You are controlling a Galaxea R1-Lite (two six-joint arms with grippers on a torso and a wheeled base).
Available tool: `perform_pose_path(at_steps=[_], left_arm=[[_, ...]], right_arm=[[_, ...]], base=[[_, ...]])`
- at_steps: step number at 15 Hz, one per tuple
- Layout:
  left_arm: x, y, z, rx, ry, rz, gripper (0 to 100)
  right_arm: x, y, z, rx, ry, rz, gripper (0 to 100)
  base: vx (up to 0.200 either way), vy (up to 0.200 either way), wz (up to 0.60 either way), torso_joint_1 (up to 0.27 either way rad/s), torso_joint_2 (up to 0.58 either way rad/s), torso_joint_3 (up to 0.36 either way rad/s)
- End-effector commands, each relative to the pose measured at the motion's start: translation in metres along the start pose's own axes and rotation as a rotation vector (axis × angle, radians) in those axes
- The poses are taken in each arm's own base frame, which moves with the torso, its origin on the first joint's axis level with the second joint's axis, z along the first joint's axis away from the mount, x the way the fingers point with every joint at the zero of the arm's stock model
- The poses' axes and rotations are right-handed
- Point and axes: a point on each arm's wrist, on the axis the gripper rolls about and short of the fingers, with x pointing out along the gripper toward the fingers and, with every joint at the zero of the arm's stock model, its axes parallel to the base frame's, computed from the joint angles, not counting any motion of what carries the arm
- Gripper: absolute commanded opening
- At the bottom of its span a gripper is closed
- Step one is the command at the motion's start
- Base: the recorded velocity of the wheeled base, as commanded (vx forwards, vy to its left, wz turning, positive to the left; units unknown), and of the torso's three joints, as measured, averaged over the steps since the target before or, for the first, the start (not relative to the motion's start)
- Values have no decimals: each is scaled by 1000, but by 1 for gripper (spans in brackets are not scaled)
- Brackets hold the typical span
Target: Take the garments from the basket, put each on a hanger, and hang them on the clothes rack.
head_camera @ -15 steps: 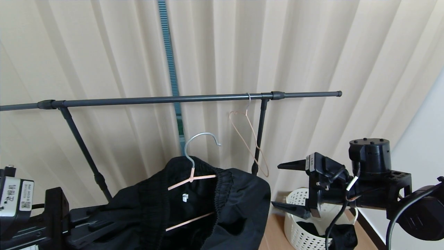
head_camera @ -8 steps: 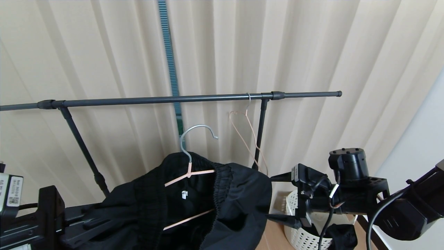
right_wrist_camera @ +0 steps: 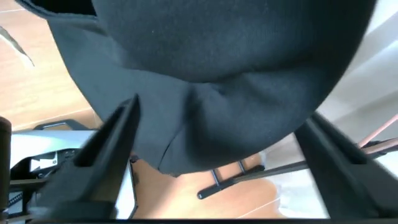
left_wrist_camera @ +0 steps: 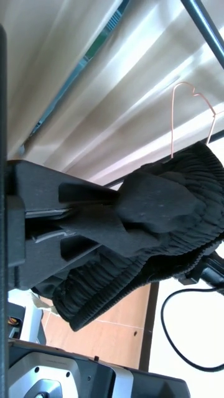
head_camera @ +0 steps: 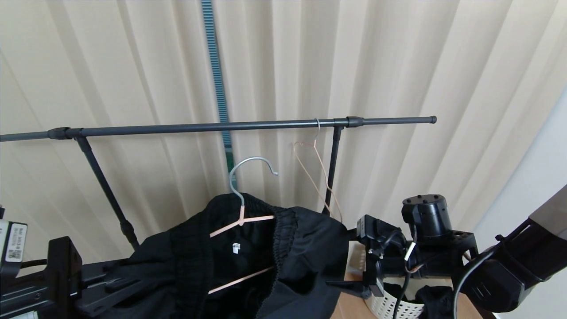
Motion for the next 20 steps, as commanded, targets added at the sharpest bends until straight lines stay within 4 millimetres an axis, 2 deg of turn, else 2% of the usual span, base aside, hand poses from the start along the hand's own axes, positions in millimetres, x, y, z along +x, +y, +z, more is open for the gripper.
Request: perform_pose_path(at_steps=[1, 3, 8, 12, 20], left_arm=[[0, 0, 0, -1, 2, -1, 0], [0, 0, 0, -2, 1, 1, 0], [0, 2, 4, -37, -27, 12, 0], [-2, 5, 4, -39, -24, 43, 0], [-4, 8, 3, -40, -22, 63, 0]], right_arm=[[4, 0, -4, 3, -3, 0, 0], [4, -1, -3, 6, -6, -5, 0], [-14, -20, -4, 20, -17, -99, 0], [-21, -30, -7, 31, -21, -136, 0], [-23, -33, -7, 31, -23, -148, 0]], base=[[0, 0, 0, 0, 0, 0], [0, 0, 0, 0, 0, 0], [0, 0, 0, 0, 0, 0], [0, 0, 0, 0, 0, 0], [0, 0, 0, 0, 0, 0]])
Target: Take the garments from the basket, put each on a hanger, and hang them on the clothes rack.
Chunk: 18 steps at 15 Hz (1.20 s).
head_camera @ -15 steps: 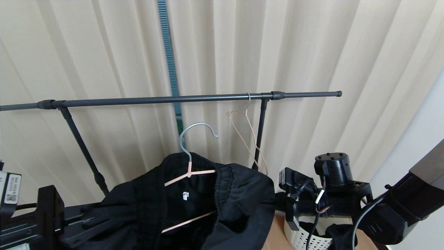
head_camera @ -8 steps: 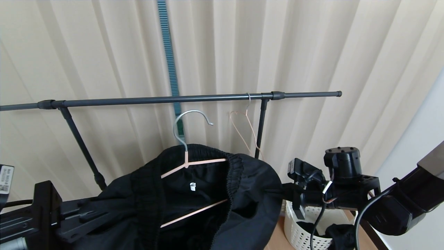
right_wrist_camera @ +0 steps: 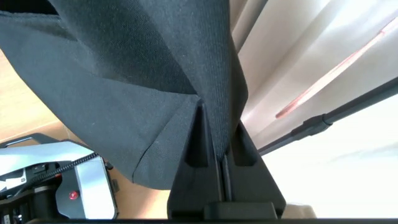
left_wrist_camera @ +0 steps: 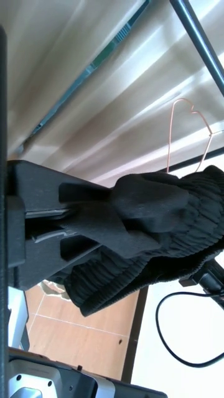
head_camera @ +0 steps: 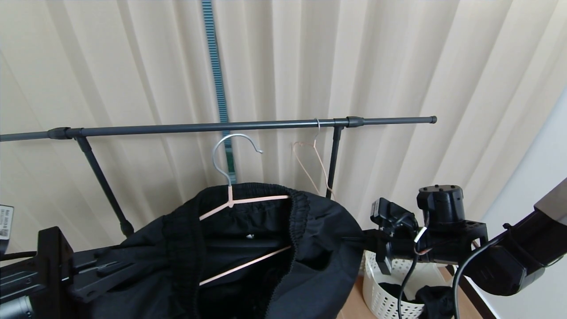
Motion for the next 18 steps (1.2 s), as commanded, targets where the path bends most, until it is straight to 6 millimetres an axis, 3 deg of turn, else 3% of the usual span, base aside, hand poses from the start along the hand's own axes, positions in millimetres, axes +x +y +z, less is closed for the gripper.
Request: perform_pose_path(at_steps=[1, 3, 4, 12, 18], left_arm=[[0, 0, 0, -2, 2, -1, 0], [1, 1, -1, -4, 5, 0, 0], [1, 1, -1, -4, 4, -1, 0], [-2, 9, 0, -44, 14, 56, 0], [7, 32, -9, -97, 84, 146, 0]], right_arm=[[-1, 2, 2, -3, -4, 4, 0], [-7, 6, 6, -12, -14, 5, 0], [-8, 7, 4, -16, -10, 8, 100], [-11, 6, 12, -81, -66, -32, 100], [-24, 7, 39, -24, -115, -130, 100]], base=[[0, 0, 0, 0, 0, 0], [0, 0, 0, 0, 0, 0], [0, 0, 0, 0, 0, 0], [0, 0, 0, 0, 0, 0], [0, 0, 0, 0, 0, 0]])
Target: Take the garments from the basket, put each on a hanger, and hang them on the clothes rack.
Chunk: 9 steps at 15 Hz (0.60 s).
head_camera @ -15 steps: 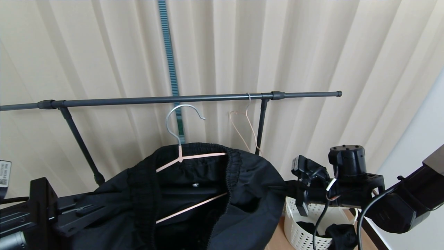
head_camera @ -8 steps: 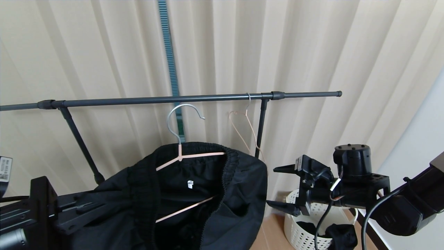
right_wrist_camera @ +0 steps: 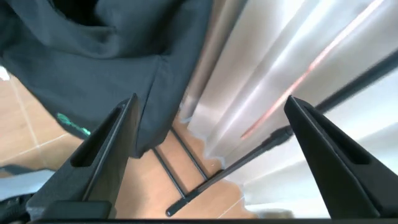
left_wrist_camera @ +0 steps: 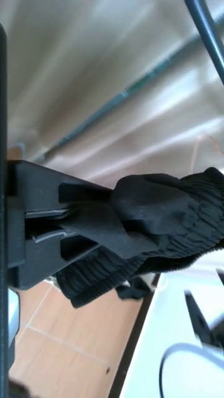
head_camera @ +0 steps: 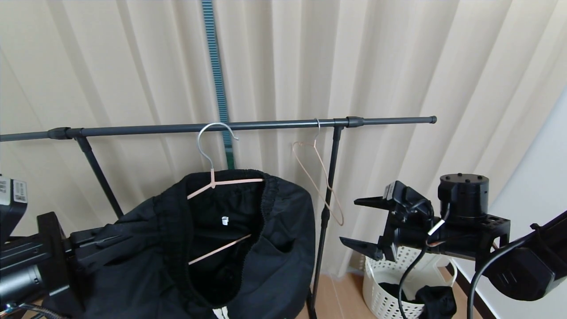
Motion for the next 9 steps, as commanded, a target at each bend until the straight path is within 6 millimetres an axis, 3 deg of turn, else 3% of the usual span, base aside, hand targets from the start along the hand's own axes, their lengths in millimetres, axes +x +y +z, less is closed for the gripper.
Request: perform_pose_path(at_steps=[1, 7, 9], left_arm=[[11, 10, -4, -32, 54, 55, 0], [52, 42, 3, -95, 150, 256, 0], [56, 44, 2, -105, 155, 256, 0]], right_arm=[[-6, 3, 13, -16, -26, -35, 100], [-13, 5, 25, -41, -44, -79, 100], [-15, 6, 26, -43, -48, -81, 100]], base=[[0, 0, 0, 0, 0, 0], [0, 0, 0, 0, 0, 0], [0, 0, 0, 0, 0, 0]])
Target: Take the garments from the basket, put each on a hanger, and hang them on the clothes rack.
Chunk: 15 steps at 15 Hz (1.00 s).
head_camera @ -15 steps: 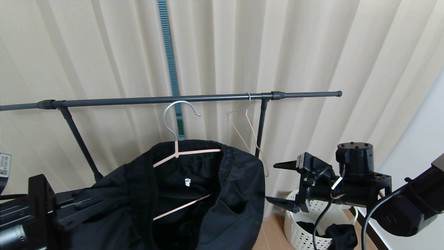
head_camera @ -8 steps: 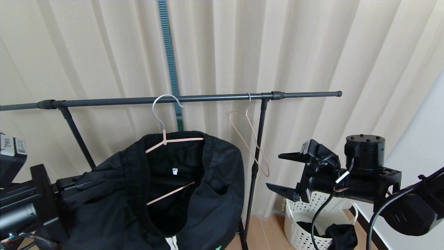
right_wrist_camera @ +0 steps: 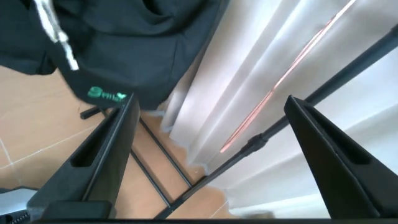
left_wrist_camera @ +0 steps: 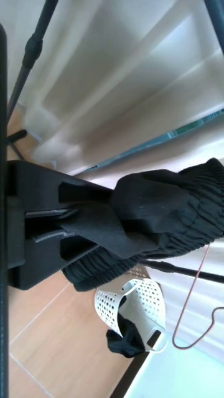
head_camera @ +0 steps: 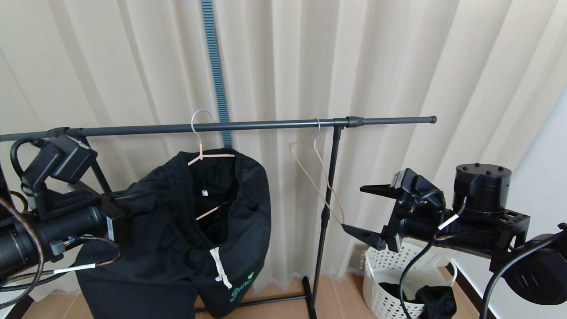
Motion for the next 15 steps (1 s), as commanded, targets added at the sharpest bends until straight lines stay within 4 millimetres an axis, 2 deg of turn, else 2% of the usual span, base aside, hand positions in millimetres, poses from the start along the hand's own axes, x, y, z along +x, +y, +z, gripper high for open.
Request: perform_pose_path(at_steps=[1, 5, 9, 12, 15], left_arm=[[17, 3, 0, -24, 26, -9, 0], [31, 7, -3, -72, 74, 67, 0], [45, 14, 3, -134, 70, 104, 0], [60, 20, 0, -148, 95, 111, 0], [84, 30, 0, -183, 107, 146, 0]], right_arm=[[-4, 0, 5, -10, -10, -20, 100], [-13, 0, 15, -28, -26, -76, 100], [-15, -1, 17, -31, -24, -98, 100], [-14, -1, 17, -31, -21, -105, 100], [-12, -1, 13, -25, -7, -103, 100]], base=[[0, 0, 0, 0, 0, 0], [0, 0, 0, 0, 0, 0], [0, 0, 0, 0, 0, 0], [0, 0, 0, 0, 0, 0], [0, 0, 0, 0, 0, 0]])
